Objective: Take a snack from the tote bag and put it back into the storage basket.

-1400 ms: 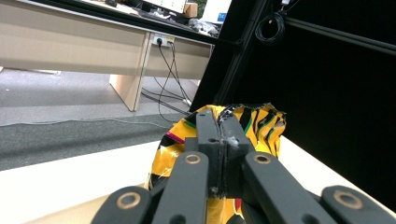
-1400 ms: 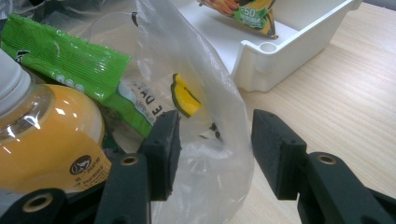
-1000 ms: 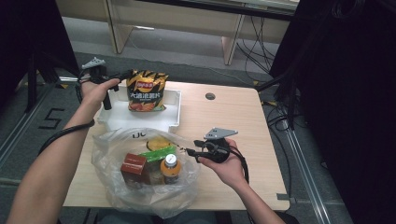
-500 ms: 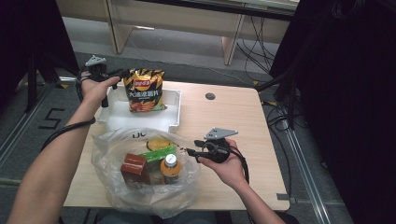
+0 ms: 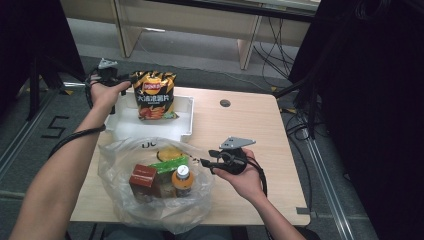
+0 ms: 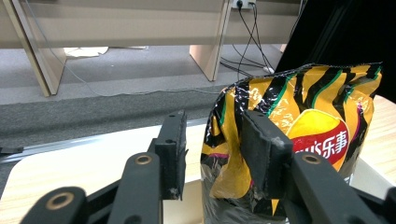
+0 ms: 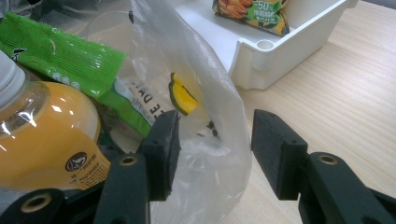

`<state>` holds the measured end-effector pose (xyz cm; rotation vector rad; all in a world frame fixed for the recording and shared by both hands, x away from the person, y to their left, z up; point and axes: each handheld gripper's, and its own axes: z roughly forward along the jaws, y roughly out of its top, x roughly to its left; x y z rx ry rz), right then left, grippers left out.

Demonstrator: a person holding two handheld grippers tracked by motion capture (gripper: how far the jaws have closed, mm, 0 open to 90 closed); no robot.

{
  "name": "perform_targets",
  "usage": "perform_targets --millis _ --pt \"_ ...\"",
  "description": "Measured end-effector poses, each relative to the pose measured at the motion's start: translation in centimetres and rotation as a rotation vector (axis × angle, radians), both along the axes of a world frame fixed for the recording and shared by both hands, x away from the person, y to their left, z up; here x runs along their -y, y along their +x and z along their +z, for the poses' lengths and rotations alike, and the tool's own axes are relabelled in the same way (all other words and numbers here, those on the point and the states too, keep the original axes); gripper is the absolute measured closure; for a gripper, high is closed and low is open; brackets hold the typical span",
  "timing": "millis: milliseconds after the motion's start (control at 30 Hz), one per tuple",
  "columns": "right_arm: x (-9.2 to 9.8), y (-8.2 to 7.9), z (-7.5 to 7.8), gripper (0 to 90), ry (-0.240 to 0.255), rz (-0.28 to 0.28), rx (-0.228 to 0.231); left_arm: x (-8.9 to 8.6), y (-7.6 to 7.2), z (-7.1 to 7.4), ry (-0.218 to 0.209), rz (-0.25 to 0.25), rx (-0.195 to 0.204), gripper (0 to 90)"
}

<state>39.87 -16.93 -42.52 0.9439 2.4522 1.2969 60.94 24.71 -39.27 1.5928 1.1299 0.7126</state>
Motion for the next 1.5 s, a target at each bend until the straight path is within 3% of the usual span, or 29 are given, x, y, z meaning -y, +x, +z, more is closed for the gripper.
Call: perform_targets --millis 267,467,600,833,1100,1133,1267,1500 --pt "0.1 0.0 0.0 52.4 0.001 -0.002 0.002 -0.3 -0.8 0.8 -0.027 0.052 -0.015 52.1" --pt "0.0 0.1 0.0 52.2 -0.009 0.002 0.012 -1.0 -2.1 1.8 -0.061 0.045 -0.005 47.2" --pt "-0.2 0.1 -0.1 52.0 -0.004 0.002 0.021 -1.2 -2.7 2.1 -0.061 0.038 -0.001 44.5" --pt "-0.3 0.1 0.0 51.7 -0.007 0.004 0.040 -1.6 -5.0 3.2 -0.067 0.014 0.013 42.2" --pt "-0.4 -0.1 0.1 51.1 0.007 -0.003 0.023 -1.6 -8.0 4.7 -0.051 -0.019 0.029 41.5" --pt "-0.3 -0.1 0.3 51.1 0.004 0.001 0.021 -1.6 -9.3 5.0 -0.043 -0.036 0.033 41.5" --pt "-0.3 -0.1 0.4 51.2 0.015 -0.008 0.031 -1.6 -11.0 5.2 -0.041 -0.040 0.034 41.3" --pt "-0.5 -0.1 1.4 51.4 0.019 0.005 0.035 -1.6 -16.0 5.6 -0.030 -0.113 0.037 42.3"
